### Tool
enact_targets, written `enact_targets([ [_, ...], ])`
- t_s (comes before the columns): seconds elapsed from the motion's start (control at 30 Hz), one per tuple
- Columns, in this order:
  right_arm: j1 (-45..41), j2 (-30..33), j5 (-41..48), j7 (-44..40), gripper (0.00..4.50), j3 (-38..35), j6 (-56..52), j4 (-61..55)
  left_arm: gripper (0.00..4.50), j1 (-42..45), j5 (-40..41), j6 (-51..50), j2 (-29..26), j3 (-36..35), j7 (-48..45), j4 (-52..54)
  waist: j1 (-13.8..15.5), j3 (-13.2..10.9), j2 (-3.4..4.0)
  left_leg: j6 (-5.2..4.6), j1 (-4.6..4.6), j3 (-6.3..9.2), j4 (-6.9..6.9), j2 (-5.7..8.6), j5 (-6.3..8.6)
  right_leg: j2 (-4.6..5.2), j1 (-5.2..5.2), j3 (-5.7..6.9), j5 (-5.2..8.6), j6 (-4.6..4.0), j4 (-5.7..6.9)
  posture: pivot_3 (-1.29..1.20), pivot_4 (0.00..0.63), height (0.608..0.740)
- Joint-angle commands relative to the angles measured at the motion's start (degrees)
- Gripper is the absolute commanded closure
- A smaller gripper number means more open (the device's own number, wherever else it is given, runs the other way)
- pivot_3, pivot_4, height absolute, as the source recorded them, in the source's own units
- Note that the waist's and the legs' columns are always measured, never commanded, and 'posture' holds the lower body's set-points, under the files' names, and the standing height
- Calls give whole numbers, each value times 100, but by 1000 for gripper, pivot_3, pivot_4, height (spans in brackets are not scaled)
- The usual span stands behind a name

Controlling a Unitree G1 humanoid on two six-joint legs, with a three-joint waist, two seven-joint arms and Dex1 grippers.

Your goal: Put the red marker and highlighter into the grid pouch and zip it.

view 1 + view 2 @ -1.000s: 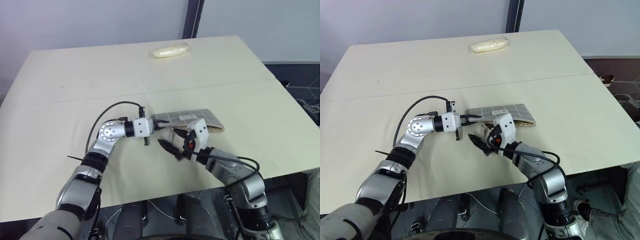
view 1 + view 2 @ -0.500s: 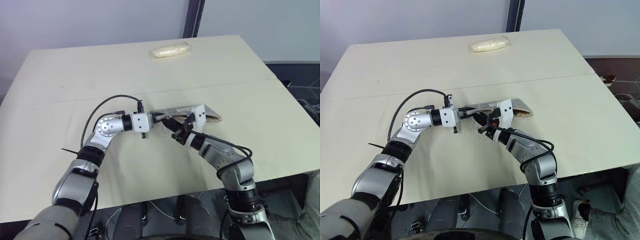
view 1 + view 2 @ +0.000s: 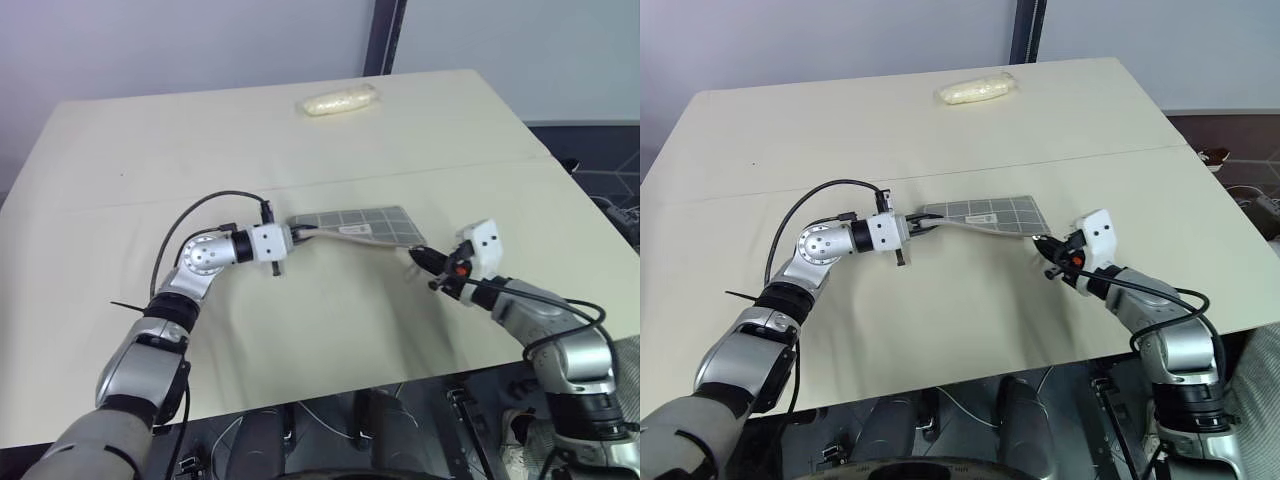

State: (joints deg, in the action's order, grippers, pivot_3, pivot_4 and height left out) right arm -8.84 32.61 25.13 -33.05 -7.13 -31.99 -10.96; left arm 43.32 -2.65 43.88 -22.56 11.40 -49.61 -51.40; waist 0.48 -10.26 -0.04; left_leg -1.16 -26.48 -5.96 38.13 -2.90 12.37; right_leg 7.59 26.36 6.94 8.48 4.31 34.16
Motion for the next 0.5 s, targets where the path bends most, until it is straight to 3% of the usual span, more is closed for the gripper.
enact_targets([
  [0.03,-18,94,-264,145,4500,-188,238,50,3552,83,435,-354,-277,-557,53,-189,-3,-1,-2,0,2,0,0,0,0,0,-1,0,0,0,4,0,150,740],
  [0.13,-55,-1,-272,68,4500,-79,268,45,2067,64,592,-477,-217,-661,-89,-148,12,-1,-2,0,2,1,0,-1,0,-1,-1,1,0,0,3,0,150,740],
  [0.27,-38,-16,-149,-116,3121,-163,309,-155,132,15,724,-551,-147,-853,12,8,44,-1,-2,0,-5,9,6,9,0,4,-12,-3,0,0,-1,0,150,740],
  [0.4,108,346,-429,-359,1061,-136,597,-268,0,-141,1092,-860,-175,-1058,-309,159,22,-2,-2,-3,-7,3,6,14,2,7,-9,-9,-1,0,-6,0,150,740],
  [0.5,243,555,-309,-508,1061,-347,533,-446,0,-360,1340,-1166,-283,-1194,-595,426,20,-2,-2,-3,-3,4,3,10,2,2,-8,-7,0,0,-2,0,150,740],
])
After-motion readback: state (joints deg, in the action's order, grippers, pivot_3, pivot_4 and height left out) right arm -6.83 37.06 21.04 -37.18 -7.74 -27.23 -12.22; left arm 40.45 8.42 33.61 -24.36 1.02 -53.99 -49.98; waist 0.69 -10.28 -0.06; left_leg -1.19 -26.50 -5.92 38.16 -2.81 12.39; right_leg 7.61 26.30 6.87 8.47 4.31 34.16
